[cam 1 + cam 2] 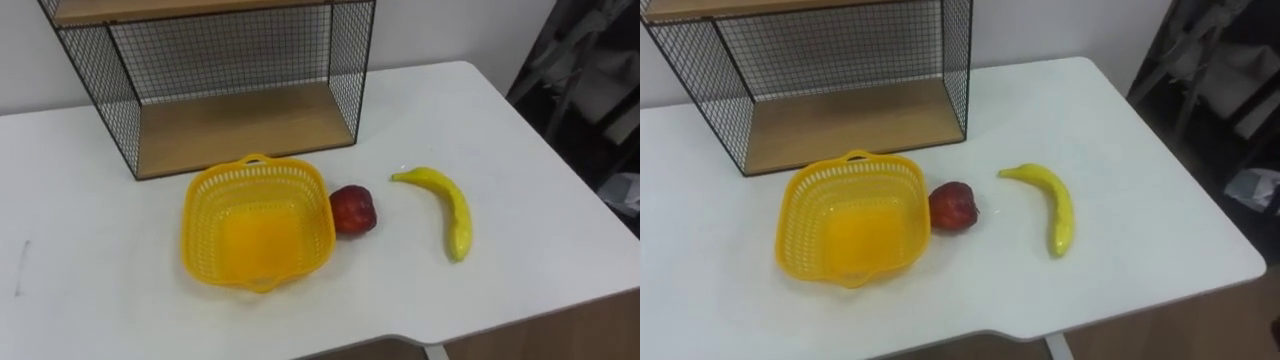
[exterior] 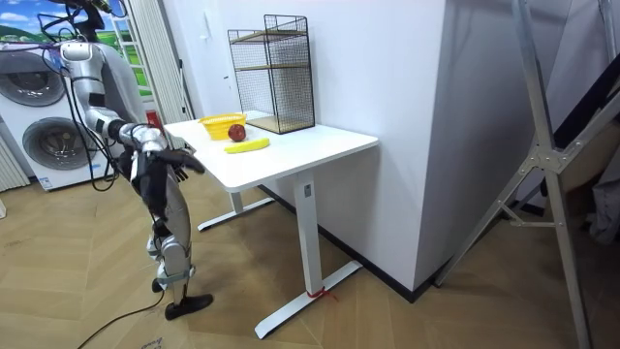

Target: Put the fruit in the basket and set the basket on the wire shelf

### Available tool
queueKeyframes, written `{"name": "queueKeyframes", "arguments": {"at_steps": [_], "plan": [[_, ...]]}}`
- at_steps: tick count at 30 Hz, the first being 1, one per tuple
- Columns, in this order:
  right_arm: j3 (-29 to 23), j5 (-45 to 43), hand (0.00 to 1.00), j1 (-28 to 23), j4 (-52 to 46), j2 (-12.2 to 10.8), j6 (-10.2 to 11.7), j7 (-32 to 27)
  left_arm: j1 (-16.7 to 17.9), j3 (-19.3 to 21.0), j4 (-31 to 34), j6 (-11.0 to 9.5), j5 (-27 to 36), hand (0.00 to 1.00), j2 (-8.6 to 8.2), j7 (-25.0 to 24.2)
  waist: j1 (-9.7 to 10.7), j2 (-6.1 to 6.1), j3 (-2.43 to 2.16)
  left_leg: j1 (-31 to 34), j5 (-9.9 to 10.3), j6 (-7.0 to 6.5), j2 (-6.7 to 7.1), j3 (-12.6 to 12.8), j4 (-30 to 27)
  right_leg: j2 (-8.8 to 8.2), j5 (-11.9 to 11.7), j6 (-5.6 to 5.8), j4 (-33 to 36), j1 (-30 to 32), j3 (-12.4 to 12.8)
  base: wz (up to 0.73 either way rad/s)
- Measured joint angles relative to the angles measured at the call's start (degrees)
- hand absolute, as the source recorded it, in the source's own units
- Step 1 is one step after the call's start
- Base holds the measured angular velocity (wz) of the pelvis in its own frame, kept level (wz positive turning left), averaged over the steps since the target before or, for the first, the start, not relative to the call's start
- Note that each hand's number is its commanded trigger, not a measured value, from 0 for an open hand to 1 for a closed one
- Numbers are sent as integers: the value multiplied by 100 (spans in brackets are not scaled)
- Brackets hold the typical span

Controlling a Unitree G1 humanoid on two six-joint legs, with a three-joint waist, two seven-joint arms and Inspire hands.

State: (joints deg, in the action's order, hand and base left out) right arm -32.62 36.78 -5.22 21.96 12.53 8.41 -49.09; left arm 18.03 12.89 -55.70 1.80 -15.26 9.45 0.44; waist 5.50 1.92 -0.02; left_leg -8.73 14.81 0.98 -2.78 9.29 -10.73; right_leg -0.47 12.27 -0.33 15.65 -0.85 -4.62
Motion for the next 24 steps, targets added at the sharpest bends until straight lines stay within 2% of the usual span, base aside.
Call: {"name": "queueKeyframes", "arguments": {"at_steps": [3, 5, 10, 14, 19, 21, 24], "plan": [[86, -486, 0, 0, -373, 63, 171, -221, -41, -80, -2, -91, -3, 0, 21, 26, -108, 42, 10, 6, 0, -1, 11, -5, -1, -15, 6, 10, 2, 8, -9, 0], [216, -786, 0, -1, -652, 82, 195, -268, -16, -84, 10, -175, 1, 0, 21, 28, -133, 56, 12, 19, 0, -1, 14, -1, -1, -18, 8, 13, 3, 27, -9, 0], [600, -1363, 0, -3, -1262, 113, 365, -56, -66, -109, 2, -235, 0, 0, 62, 35, -156, 88, 10, 62, 0, -1, 12, 1, -11, -18, 5, 13, 4, 61, -14, -1], [1025, -1766, 0, -1, -1384, 280, 427, 480, -115, -307, -119, -416, -1, 0, 101, 40, -274, 72, 13, 41, 0, -1, 12, 3, -10, -16, -14, 17, 1, 20, -15, 0], [1512, -2144, 0, 143, -1383, 592, 413, 1420, -107, -420, -193, -436, 3, 0, 114, 40, -317, 68, 32, 19, 0, -1, 7, -4, -3, -18, -20, 15, 11, -31, -23, 0], [1591, -2141, 0, 187, -1341, 754, 398, 1935, -114, -420, -193, -436, 2, 0, 121, 20, -407, 110, 52, 9, 0, -1, 5, -6, -4, -19, -22, 13, -24, -31, -28, 0], [1676, -2168, 0, 197, -1268, 863, 321, 2548, -145, -415, -242, -435, -3, 0, 158, -23, -481, 191, 54, 11, 0, -1, 2, -17, -4, -16, -34, 18, -88, -50, -45, 2]]}}
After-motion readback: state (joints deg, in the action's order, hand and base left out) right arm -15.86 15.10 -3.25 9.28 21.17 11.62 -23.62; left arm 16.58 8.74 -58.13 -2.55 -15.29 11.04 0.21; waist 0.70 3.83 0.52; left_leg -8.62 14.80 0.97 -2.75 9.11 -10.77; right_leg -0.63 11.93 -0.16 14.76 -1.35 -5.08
